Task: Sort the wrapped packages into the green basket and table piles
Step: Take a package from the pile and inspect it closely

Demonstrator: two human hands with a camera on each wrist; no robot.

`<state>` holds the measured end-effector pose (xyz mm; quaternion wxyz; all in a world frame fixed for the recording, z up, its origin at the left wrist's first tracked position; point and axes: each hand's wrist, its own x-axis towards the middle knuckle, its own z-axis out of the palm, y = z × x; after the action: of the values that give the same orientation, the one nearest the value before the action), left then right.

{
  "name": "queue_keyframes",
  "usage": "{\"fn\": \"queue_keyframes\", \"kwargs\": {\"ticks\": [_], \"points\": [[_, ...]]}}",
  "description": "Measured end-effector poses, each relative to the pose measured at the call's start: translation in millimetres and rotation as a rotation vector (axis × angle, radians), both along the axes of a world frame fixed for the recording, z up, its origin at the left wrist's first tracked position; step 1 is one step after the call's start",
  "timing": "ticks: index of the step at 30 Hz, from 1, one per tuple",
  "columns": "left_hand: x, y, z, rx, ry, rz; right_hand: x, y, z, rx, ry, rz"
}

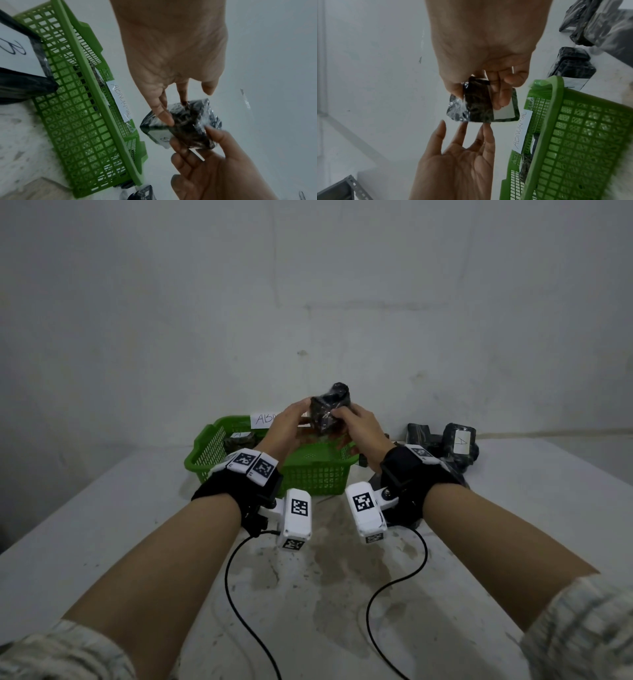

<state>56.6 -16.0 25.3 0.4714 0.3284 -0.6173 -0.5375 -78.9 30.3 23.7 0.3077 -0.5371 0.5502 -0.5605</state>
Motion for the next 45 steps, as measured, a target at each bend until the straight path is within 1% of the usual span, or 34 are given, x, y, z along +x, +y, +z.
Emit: {"fn": "queue_keyframes", "kwargs": {"ticks": [2, 5, 6, 8, 10, 12, 14, 16, 17, 19, 20, 21, 24, 28, 29, 32, 33, 35, 38, 42, 45], "points": [[2.5, -0.8, -1.2, 0.0, -0.046, -0.036, -3.5, -4.7, -0.9, 0.017, -0.031, -0.075], [7.2, -6.4, -8.8, -0.176, -0.23, 0.017, -8.8, -10.4, 0.4, 0.048, -0.036, -0.175], [8.9, -6.4, -11.2, -0.226, -0.27, 0.028, -11.5, -12.1, 1.3, 0.075, -0.054, -0.179], [9.6, -5.1, -14.5, -0.249, -0.316, -0.012, -16.4, -14.3, 4.4, 0.149, -0.077, -0.167], [7.8, 0.3, -14.9, -0.165, -0.293, -0.076, -18.8, -14.3, 7.5, 0.231, -0.102, -0.103], [6.7, 6.5, -12.4, -0.018, -0.188, -0.131, -19.7, -11.9, 10.2, 0.279, -0.112, -0.007], [5.6, 7.8, -12.7, 0.037, -0.153, -0.141, -18.7, -4.5, 13.8, 0.316, -0.12, 0.07], [6.1, 8.9, -12.5, 0.048, -0.153, -0.127, -18.5, 1.2, 13.9, 0.343, -0.047, 0.111], [5.8, 8.7, -12.7, 0.054, -0.153, -0.118, -18.8, 2.6, 13.1, 0.344, 0.035, 0.12], [4.1, 11.0, -11.9, 0.07, -0.159, -0.112, -19.6, 0.0, 8.8, 0.274, 0.165, 0.098], [2.1, 11.9, -11.4, 0.076, -0.167, -0.101, -19.5, -2.0, 6.4, 0.24, 0.161, 0.077], [0.1, 12.5, -11.1, 0.073, -0.179, -0.089, -18.6, -2.0, 4.6, 0.214, 0.115, 0.066], [-3.5, 14.1, -9.2, 0.06, -0.228, -0.034, -15.1, 0.7, 3.5, 0.192, -0.077, 0.072], [-4.3, 14.7, -5.7, 0.079, -0.168, -0.021, -10.9, 0.2, 3.0, 0.169, -0.099, 0.074], [-4.0, 14.3, -5.6, 0.069, -0.156, -0.024, -9.8, 0.8, 3.6, 0.179, -0.12, 0.097], [-3.3, 13.3, -7.1, 0.041, -0.162, -0.026, -13.5, 5.0, 5.1, 0.262, -0.21, 0.263], [-2.7, 13.1, -7.1, 0.052, -0.153, -0.02, -13.5, 9.1, 6.1, 0.283, -0.192, 0.313], [-1.5, 11.1, -6.5, 0.077, -0.142, -0.01, -13.6, 13.0, 3.1, 0.296, -0.117, 0.357], [-0.9, 10.9, -6.0, 0.09, -0.167, -0.011, -13.1, 14.5, -3.8, 0.295, -0.003, 0.35], [1.8, 13.2, -5.3, 0.14, -0.154, -0.026, -13.2, 12.5, -5.0, 0.278, 0.01, 0.304], [2.4, 13.5, -6.0, 0.11, -0.164, -0.019, -13.6, 14.3, -5.1, 0.287, 0.034, 0.351]]}}
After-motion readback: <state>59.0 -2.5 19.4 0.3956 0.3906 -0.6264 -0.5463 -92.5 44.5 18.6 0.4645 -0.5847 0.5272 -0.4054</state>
